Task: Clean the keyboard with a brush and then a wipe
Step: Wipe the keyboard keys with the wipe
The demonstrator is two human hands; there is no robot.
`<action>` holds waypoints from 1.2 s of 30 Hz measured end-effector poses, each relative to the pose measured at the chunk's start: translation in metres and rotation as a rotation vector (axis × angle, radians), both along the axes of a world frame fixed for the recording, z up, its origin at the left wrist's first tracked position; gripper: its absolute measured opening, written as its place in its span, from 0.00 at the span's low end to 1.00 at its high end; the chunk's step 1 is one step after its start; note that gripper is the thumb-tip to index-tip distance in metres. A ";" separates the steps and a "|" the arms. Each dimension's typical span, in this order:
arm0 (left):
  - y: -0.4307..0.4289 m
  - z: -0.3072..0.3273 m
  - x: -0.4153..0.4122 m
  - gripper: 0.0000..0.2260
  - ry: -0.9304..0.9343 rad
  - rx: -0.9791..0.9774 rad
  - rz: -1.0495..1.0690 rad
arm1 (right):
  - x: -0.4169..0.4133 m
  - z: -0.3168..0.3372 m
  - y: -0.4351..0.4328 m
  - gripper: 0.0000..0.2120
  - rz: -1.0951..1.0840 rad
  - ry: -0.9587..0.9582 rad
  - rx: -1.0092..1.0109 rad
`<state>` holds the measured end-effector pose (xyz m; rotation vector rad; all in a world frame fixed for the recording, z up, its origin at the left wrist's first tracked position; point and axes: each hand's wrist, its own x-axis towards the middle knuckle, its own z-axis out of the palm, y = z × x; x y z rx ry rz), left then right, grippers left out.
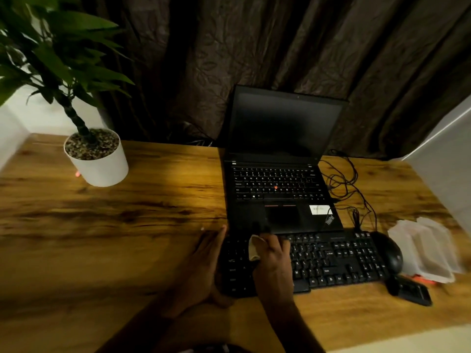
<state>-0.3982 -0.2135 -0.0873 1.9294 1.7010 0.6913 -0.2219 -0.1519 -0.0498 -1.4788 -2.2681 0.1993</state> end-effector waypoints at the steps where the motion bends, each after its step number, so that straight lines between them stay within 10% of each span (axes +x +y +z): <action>1: 0.001 0.000 0.000 0.68 0.004 -0.011 -0.004 | -0.003 0.000 -0.003 0.25 0.032 -0.006 0.009; 6: 0.002 -0.003 0.000 0.56 0.020 -0.013 -0.004 | -0.013 -0.003 -0.010 0.24 0.252 -0.048 -0.016; 13: 0.000 -0.003 0.002 0.68 0.073 -0.005 -0.003 | 0.022 -0.003 0.007 0.29 -0.036 -0.010 0.008; 36: 0.001 -0.003 0.003 0.62 0.145 -0.052 -0.001 | 0.068 0.004 0.037 0.27 -0.105 -0.074 -0.008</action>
